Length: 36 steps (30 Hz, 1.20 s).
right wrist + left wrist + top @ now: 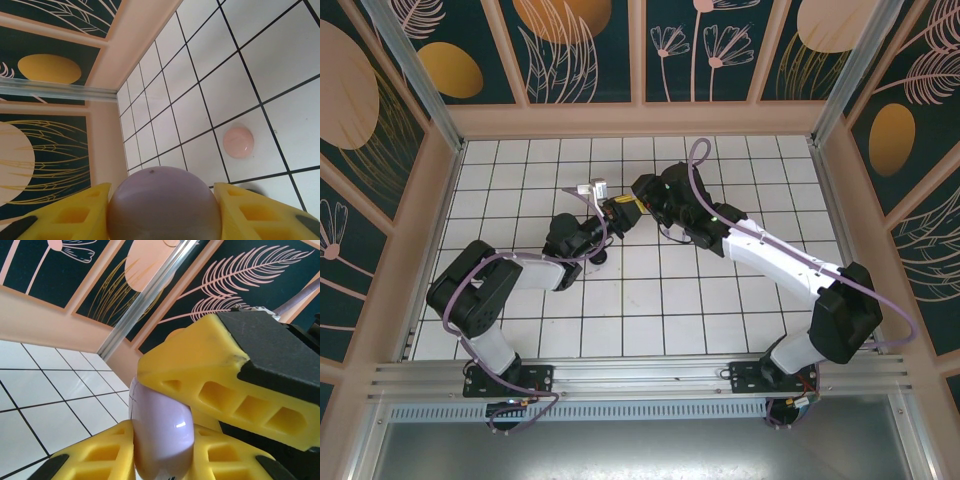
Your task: Insert wireless bluetooth earbuds into charging case
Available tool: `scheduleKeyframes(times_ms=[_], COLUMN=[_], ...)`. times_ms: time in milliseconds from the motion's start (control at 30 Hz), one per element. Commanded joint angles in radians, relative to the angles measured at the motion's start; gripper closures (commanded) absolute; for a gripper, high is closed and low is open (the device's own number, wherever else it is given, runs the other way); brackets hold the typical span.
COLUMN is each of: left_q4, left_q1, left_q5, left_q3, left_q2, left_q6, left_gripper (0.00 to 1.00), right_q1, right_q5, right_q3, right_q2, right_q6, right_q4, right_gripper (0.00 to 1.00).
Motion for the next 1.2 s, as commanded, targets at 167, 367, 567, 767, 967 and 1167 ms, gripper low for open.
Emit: scheduleKeyframes(times_ms=[167, 367, 567, 767, 967, 1167], left_q4=[0.023, -0.002, -0.056, -0.178, -0.297, -0.386], left_q1=[0.003, 0.003, 0.004, 0.005, 0.005, 0.005], left_q5=[-0.005, 0.008, 0.044, 0.183, 0.328, 0.413], left_q3=[0.015, 0.011, -0.012, -0.008, -0.011, -0.011], left_q2=[0.012, 0.007, -0.018, -0.065, -0.120, -0.151], left_q6=[-0.020, -0.015, 0.022, 0.088, 0.149, 0.188], left_gripper=[0.97, 1.00, 1.00, 1.00, 1.00, 1.00], right_q1=[0.003, -0.036, -0.087, -0.092, -0.093, -0.092], right_q5=[0.020, 0.081, 0.063, 0.043, -0.097, -0.258], right_q3=[0.039, -0.039, -0.149, -0.295, -0.441, -0.526], right_q2=[-0.047, -0.185, -0.334, -0.461, -0.518, -0.515], right_q6=[-0.021, -0.095, -0.286, -0.519, -0.723, -0.796], right_q4=[0.046, 0.081, 0.020, -0.016, 0.039, 0.135], right_gripper=[0.34, 0.27, 0.26, 0.27, 0.27, 0.28])
